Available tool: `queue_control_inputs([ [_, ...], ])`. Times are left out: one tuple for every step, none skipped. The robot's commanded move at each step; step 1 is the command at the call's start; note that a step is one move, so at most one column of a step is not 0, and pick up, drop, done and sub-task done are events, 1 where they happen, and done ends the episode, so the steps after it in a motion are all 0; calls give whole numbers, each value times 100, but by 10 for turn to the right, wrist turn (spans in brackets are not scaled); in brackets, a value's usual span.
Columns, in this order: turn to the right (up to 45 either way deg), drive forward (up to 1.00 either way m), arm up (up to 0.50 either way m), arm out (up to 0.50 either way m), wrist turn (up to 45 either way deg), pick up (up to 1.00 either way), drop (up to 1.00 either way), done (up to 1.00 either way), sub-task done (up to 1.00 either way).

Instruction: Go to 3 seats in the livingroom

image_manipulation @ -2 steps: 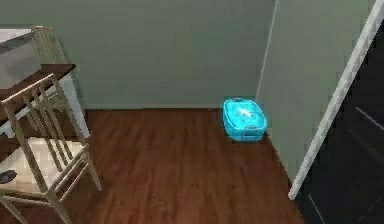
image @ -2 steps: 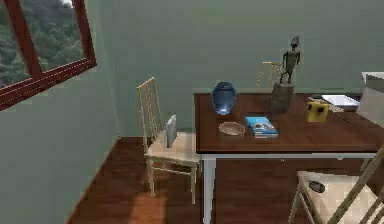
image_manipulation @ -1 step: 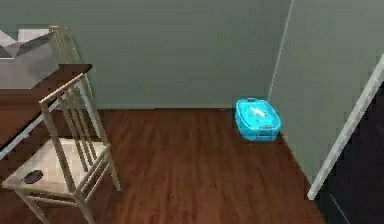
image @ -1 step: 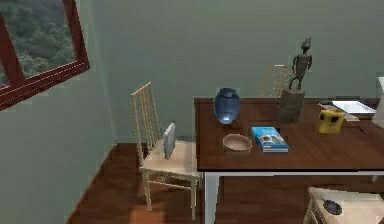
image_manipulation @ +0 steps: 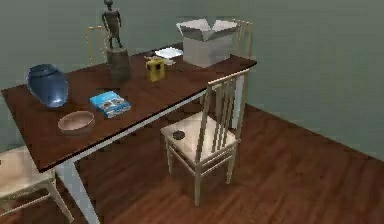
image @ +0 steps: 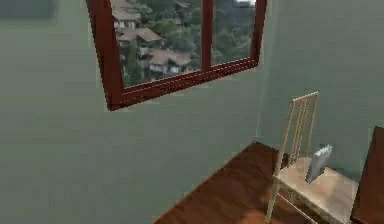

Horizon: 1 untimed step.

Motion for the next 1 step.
queue_control_inputs([
  [-450,0,0,0,0,0,0,0,0],
])
